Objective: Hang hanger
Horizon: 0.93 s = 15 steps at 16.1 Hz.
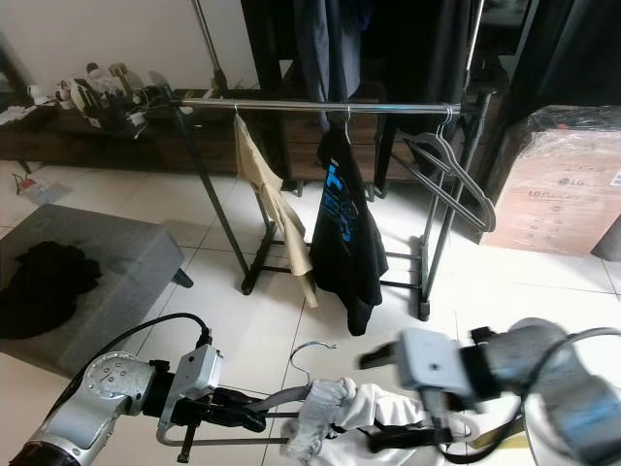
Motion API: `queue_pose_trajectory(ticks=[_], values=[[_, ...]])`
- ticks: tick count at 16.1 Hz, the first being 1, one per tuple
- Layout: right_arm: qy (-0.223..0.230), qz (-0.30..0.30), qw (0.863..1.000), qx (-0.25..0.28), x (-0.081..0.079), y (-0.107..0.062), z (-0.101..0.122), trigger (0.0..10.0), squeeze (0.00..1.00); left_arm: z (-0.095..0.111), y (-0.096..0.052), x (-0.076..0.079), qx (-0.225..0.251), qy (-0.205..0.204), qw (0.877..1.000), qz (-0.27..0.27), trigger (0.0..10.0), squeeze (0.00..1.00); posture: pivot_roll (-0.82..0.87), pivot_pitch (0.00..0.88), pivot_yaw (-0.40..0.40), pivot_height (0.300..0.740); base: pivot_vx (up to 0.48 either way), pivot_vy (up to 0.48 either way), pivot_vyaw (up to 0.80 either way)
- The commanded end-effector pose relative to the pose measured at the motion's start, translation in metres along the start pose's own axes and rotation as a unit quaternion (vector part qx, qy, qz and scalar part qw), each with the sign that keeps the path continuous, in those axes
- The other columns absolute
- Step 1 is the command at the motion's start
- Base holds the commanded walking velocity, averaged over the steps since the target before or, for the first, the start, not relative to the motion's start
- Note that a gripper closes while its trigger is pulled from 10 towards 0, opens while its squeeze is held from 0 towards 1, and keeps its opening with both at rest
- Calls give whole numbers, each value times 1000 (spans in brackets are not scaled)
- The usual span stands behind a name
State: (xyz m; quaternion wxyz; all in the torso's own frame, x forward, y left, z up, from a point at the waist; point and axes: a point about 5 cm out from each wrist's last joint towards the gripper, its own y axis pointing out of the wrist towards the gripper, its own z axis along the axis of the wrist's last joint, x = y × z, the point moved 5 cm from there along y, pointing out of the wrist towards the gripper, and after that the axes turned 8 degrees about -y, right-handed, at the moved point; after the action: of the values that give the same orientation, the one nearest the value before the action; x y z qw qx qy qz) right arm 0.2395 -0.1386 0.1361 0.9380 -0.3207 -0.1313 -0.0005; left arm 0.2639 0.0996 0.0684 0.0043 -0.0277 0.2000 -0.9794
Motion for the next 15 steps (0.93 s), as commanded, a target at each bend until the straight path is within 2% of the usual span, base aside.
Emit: queue_pose_trajectory(ticks=[1,3,4,5,6,7,10,15], values=[[1,14,1000,9,-5,8,3,10000,0,2,0,-1,-4,13,1000,-4,10000,0,-208,120,91,740,0,0,0],[14,15,1000,14,-6,15,1,10000,0,2,0,-1,-4,17,1000,-4,10000,0,-205,118,93,740,0,0,0],[23,15,999,19,-6,17,1,9647,0,2,1,0,-4,19,1000,-7,10000,0,-205,116,92,740,0,0,0],[29,13,999,22,-5,19,0,7137,0,2,3,1,-3,20,1000,-10,10000,0,-205,115,92,740,0,0,0],[35,12,999,22,-4,22,-2,2863,0,2,4,1,-2,21,1000,-11,10000,0,-205,114,92,740,0,0,0],[42,11,999,26,-5,26,-2,0,0,3,6,2,-1,22,1000,-13,10000,0,-202,114,91,740,0,0,0],[50,18,998,33,-7,35,-2,0,0,3,8,3,0,24,1000,-16,10000,0,-198,114,92,740,0,0,0],[61,21,997,31,-8,41,-6,0,0,4,8,3,1,25,1000,-16,10000,0,-196,120,93,740,0,0,0]])
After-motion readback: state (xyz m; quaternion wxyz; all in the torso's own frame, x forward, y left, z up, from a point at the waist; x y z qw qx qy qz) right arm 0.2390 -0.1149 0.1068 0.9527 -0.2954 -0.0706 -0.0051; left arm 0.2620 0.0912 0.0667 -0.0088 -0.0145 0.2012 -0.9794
